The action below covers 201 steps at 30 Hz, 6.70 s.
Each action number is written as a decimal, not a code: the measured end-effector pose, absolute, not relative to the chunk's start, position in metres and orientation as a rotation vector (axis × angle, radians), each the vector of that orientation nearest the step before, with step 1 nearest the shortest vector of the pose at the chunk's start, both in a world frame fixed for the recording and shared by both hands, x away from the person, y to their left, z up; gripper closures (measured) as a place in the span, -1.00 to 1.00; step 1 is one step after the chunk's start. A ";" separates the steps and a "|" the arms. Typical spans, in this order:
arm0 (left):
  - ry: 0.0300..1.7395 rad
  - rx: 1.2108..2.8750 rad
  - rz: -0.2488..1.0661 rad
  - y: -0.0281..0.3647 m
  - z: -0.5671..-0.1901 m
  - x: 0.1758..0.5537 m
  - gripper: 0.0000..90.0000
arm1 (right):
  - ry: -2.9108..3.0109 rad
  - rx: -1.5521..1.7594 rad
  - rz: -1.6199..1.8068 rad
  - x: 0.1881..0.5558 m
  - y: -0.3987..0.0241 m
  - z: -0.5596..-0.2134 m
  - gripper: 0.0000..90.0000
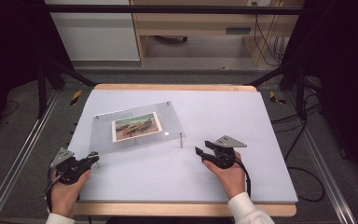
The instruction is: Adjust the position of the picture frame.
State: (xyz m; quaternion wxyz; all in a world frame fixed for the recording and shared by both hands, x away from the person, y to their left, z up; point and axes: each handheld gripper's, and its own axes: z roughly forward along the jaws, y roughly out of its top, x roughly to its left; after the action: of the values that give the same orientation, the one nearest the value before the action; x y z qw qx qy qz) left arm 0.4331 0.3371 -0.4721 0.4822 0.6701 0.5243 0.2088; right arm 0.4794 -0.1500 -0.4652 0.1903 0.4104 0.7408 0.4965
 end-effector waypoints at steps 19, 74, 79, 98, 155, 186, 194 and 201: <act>1.262 1.548 0.491 0.341 -0.461 0.436 0.87 | 2.106 1.106 1.474 0.526 -0.093 -0.463 0.39; 1.196 1.587 0.598 0.331 -0.457 0.447 0.87 | 2.115 1.093 1.517 0.551 -0.081 -0.459 0.90; 1.182 1.577 0.594 0.331 -0.452 0.445 0.87 | 2.104 1.059 1.513 0.546 -0.083 -0.450 0.90; 0.978 1.638 0.557 0.258 -0.430 0.465 0.87 | 1.919 1.132 1.461 0.492 -0.161 -0.429 0.89; 0.879 1.710 0.486 0.212 -0.455 0.460 0.87 | 1.820 1.257 1.409 0.436 -0.213 -0.459 0.89; 0.950 1.833 0.473 0.208 -0.476 0.450 0.86 | 1.918 1.319 1.335 0.430 -0.211 -0.479 0.89; 0.962 1.866 0.455 0.208 -0.480 0.450 0.86 | 1.933 1.336 1.319 0.430 -0.210 -0.483 0.89; 0.967 1.877 0.450 0.207 -0.482 0.449 0.86 | 1.952 1.357 1.310 0.429 -0.211 -0.486 0.88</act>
State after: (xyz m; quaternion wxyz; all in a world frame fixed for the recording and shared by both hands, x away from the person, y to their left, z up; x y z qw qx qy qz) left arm 0.4490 0.2071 -0.4821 0.4718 0.7667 0.3947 0.1837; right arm 0.4295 -0.2106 -0.4864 0.2120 0.4888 0.7027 0.4715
